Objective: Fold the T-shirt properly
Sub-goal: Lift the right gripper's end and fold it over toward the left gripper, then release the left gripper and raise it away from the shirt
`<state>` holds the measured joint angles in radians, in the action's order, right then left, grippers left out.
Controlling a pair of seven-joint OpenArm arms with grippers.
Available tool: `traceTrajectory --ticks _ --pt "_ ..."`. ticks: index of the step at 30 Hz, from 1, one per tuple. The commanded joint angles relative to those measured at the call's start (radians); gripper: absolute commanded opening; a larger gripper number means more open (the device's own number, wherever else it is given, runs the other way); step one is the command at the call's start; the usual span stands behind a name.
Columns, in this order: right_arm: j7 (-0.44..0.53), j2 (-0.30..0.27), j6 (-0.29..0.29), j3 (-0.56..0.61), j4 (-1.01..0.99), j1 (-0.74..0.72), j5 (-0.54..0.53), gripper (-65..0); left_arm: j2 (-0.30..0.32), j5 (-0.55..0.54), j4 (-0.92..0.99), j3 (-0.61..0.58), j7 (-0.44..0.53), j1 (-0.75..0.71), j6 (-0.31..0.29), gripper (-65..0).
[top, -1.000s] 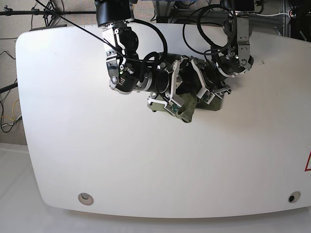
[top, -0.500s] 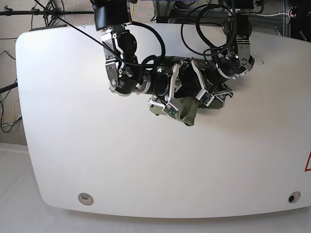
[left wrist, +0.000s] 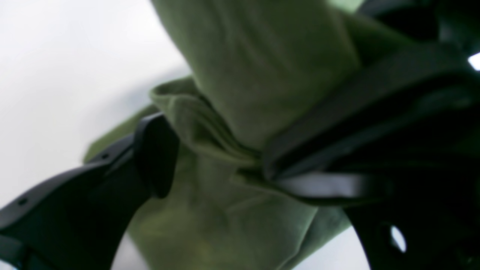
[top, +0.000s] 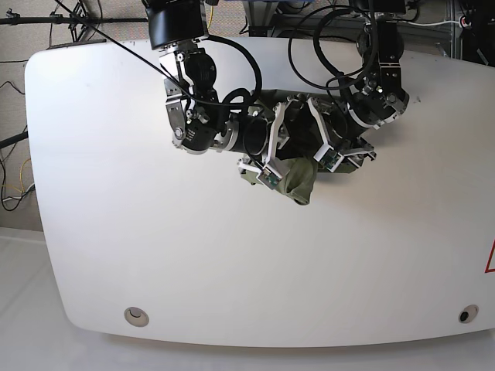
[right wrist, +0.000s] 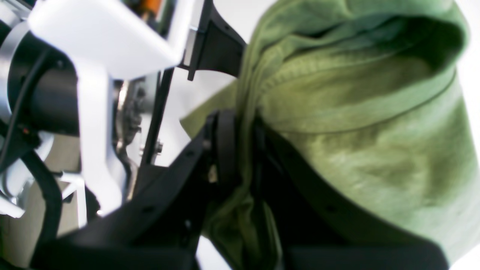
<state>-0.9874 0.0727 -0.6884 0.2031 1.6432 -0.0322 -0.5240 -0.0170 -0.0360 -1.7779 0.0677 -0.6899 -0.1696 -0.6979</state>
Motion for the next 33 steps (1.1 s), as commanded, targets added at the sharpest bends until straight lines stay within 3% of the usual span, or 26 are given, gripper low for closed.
traceTrajectory --ticks 1,15,33 --pt "-0.051 -0.003 -0.004 0.0 0.005 -0.001 0.041 -65.0 -0.005 -0.077 -0.047 0.001 0.095 0.023 0.0 -18.9" --pt "-0.051 -0.003 -0.004 0.0 0.005 -0.004 0.041 -65.0 -0.002 -0.071 -0.053 0.145 0.095 0.063 0.0 -18.9" --pt "-0.051 0.002 -0.004 0.002 0.005 -0.004 0.041 -65.0 0.075 -0.074 -0.05 0.442 0.095 0.072 0.0 -18.4"
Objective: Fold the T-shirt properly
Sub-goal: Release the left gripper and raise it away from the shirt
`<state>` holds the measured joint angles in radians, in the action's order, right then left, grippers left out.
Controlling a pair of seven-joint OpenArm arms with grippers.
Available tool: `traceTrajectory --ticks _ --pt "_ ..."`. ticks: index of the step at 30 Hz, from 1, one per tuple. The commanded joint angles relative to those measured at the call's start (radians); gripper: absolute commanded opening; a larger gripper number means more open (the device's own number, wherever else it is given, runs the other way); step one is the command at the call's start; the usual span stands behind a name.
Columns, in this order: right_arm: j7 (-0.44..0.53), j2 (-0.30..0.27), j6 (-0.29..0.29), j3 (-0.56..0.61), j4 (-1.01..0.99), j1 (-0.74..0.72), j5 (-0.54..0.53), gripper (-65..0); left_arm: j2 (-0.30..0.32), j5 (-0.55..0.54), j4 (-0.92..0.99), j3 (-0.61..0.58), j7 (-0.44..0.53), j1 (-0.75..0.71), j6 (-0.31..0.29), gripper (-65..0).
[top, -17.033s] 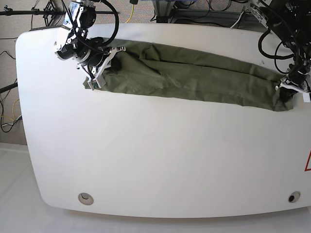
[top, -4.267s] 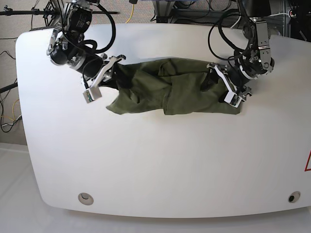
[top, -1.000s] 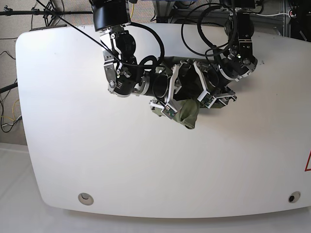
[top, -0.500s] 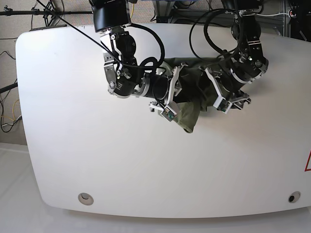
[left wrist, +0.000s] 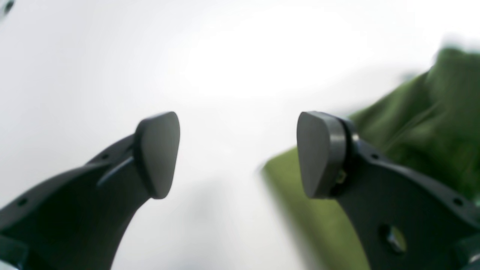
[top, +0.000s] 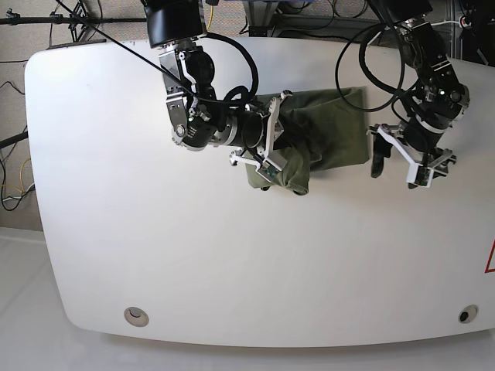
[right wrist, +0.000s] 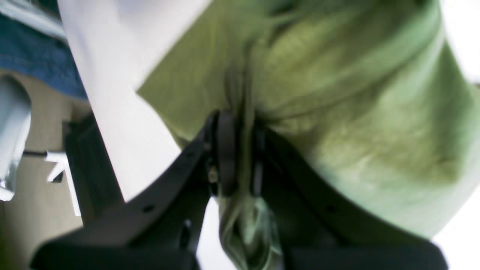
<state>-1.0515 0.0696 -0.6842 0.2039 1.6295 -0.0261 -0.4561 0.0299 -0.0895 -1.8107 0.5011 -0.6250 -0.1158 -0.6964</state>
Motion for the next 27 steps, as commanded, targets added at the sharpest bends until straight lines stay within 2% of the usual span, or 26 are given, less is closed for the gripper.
traceTrajectory --ticks 1,9,22,27 --pt "0.014 0.005 -0.009 0.002 0.019 -0.01 -0.027 -65.0 0.034 -0.02 -0.016 0.015 0.03 0.018 -0.002 -18.4" --pt "0.014 0.006 -0.009 0.012 0.059 -0.007 -0.028 -65.0 0.041 -0.017 -0.011 0.08 0.03 0.008 -0.002 -18.4" --pt "0.014 0.012 -0.007 0.21 0.157 -0.011 -0.028 -65.0 0.052 -0.017 -0.011 0.11 0.03 -0.003 -0.002 -18.4" --pt "0.014 0.04 -0.007 0.248 0.147 -0.021 -0.008 -65.0 0.052 -0.016 -0.011 0.112 0.03 -0.003 -0.002 -18.4"
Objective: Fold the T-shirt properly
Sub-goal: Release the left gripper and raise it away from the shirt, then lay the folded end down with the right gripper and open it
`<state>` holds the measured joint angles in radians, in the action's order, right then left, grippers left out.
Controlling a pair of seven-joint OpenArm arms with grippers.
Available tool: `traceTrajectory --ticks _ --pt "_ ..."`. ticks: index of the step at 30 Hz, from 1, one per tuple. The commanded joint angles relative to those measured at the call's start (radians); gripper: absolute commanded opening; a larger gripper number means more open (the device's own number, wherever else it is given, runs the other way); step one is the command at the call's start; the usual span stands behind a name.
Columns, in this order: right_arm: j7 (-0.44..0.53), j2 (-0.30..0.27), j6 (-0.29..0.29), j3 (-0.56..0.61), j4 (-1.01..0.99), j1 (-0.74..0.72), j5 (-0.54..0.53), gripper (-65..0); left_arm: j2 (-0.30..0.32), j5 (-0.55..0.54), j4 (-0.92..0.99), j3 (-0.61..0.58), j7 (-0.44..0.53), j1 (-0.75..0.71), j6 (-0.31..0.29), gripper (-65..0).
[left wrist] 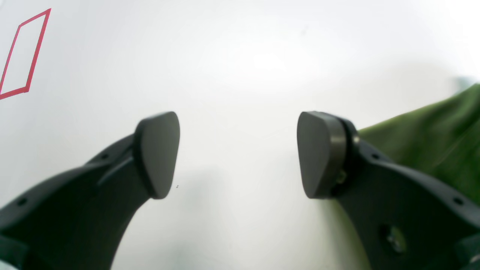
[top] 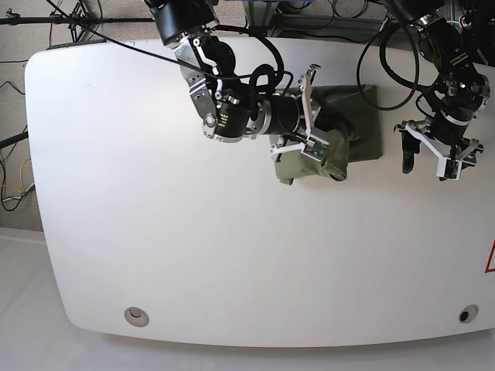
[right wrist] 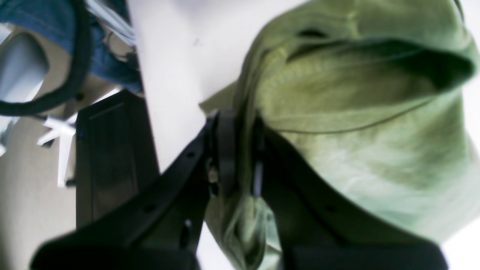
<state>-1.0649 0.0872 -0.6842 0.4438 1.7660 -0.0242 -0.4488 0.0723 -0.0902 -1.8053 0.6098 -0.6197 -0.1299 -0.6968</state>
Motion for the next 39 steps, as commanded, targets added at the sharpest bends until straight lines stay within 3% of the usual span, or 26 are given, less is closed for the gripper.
traceTrajectory --ticks 1,14,19,25,29,31,39 --pt "0.027 0.024 -0.007 0.008 0.005 -0.024 -0.011 -65.0 0.01 -0.015 -0.017 0.003 0.025 0.009 -0.001 -18.4" --pt "0.027 0.032 -0.007 0.036 -0.108 -0.069 -0.003 -64.7 0.01 -0.016 -0.017 0.003 0.025 -0.011 -0.001 -18.4" --pt "0.027 0.032 -0.007 0.036 -0.105 -0.069 -0.003 -51.4 0.01 -0.016 -0.017 0.003 0.025 -0.011 -0.001 -18.4" --pt "0.025 0.033 -0.013 0.046 -0.104 -0.062 -0.005 -21.0 0.011 -0.016 -0.017 0.003 0.027 -0.011 -0.001 -18.4" --pt "0.025 0.033 -0.014 0.076 -0.102 -0.062 -0.005 -7.7 0.027 -0.016 -0.017 0.003 0.027 -0.011 -0.001 -18.4" --pt "0.025 0.033 -0.014 0.095 -0.102 -0.062 -0.005 -5.9 0.042 -0.016 -0.017 0.003 0.027 -0.011 -0.001 -18.4" --pt "0.025 0.036 -0.014 0.168 -0.102 -0.072 -0.005 -10.5 0.068 -0.018 -0.017 0.012 0.028 0.0 -0.001 -18.4"
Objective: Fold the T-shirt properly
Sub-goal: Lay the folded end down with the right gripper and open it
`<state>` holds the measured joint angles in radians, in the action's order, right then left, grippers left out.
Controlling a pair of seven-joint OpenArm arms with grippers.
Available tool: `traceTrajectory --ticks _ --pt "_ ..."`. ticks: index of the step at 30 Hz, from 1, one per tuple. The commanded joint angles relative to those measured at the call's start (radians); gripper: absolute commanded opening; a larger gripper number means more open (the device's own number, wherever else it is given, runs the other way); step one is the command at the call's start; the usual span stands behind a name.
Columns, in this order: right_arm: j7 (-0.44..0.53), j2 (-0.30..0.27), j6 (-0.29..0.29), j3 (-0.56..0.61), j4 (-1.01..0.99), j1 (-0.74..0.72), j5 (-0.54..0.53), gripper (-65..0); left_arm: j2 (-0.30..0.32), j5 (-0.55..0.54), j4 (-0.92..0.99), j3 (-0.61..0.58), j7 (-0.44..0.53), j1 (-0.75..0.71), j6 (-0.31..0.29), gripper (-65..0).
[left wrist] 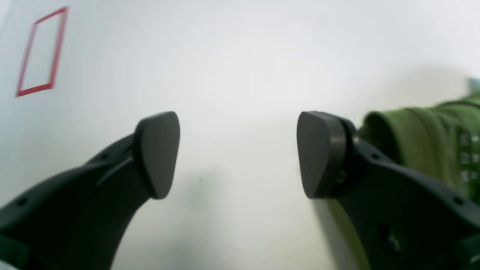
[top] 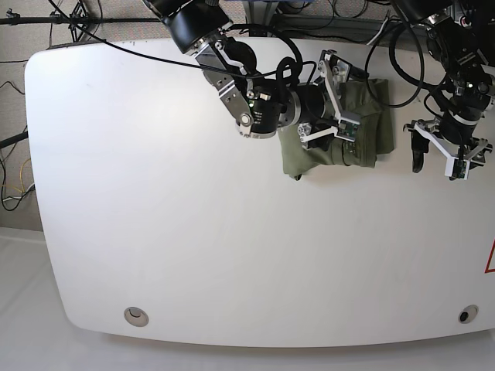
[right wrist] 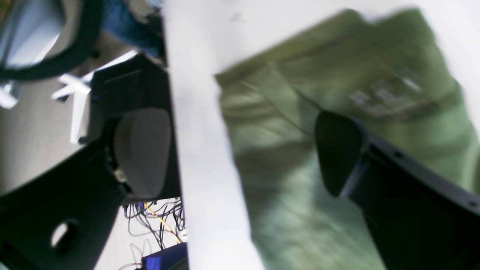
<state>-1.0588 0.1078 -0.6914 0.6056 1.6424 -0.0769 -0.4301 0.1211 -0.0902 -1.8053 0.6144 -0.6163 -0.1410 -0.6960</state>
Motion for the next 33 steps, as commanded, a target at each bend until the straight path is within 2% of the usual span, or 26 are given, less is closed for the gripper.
traceTrajectory --ticks 1,11,17,23,26,29,31,33 --pt "0.019 0.016 -0.007 0.014 0.022 -0.022 -0.023 -10.7 0.028 -0.021 -0.017 0.017 0.025 0.019 -0.002 -18.4" --pt "0.019 0.034 -0.007 0.044 0.023 -0.039 -0.023 -10.8 0.042 -0.015 -0.017 0.071 0.025 0.077 -0.002 -18.4" --pt "0.019 0.034 -0.003 0.035 0.094 -0.064 -0.022 -10.8 0.042 -0.018 -0.017 0.068 0.025 0.077 -0.002 -18.3" --pt "0.021 0.031 -0.001 -0.086 0.114 -0.074 -0.014 -11.0 0.028 -0.024 -0.037 0.066 0.023 0.07 -0.002 -18.9" --pt "0.022 0.022 -0.001 -0.157 0.114 -0.074 -0.014 -11.2 -0.007 -0.024 -0.067 0.065 0.023 0.068 -0.002 -21.7" --pt "0.022 -0.012 -0.001 -0.194 0.114 -0.079 -0.014 -16.0 -0.025 -0.023 -0.116 0.062 0.023 0.047 -0.002 -30.5" --pt "0.024 -0.026 -0.001 -0.206 0.112 -0.103 -0.014 -23.8 -0.028 -0.024 -0.135 0.037 0.023 0.024 -0.002 -38.0" --pt "0.024 -0.032 0.0 -0.218 0.089 -0.12 -0.014 -37.7 -0.027 -0.024 -0.138 0.005 0.023 0.002 -0.002 -47.2"
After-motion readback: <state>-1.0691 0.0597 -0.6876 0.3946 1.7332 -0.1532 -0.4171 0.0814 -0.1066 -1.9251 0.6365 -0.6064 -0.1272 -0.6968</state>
